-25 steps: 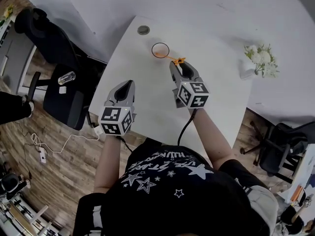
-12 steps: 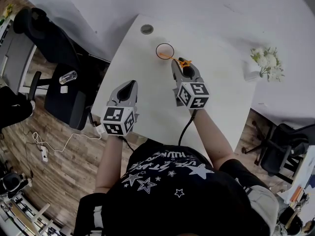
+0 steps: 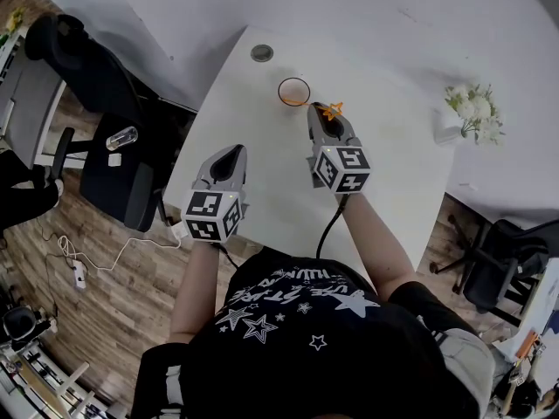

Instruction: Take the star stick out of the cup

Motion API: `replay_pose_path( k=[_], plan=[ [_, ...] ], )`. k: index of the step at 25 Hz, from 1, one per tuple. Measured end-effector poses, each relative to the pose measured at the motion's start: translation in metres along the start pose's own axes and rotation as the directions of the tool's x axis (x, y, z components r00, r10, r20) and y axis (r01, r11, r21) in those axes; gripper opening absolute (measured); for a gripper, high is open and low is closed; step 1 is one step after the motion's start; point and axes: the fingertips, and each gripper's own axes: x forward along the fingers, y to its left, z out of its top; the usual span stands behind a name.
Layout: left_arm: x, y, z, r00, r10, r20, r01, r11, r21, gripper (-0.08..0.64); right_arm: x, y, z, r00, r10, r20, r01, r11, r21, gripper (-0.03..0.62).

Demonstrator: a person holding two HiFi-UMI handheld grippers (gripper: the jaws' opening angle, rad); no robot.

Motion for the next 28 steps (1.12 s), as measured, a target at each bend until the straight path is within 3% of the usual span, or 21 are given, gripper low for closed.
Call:
replay_pose_path(
  k=[15,28],
  plan=[
    [-0.022,-0.020,0.011,0.999,-0.002,0.046,0.001,1.000,0.030,0.003,-0.030,0.008,0.028,0.998,0.007,0.063,-0.005,1.000,-0.025,0.032],
    [-0.059,-0.057,0.015,0.995,0.030,0.099,-0.035,0.998,0.052,0.003,-0.093,0.005,0.054,0.992,0.018,0.128,-0.017,1.000,-0.015,0.032]
  ],
)
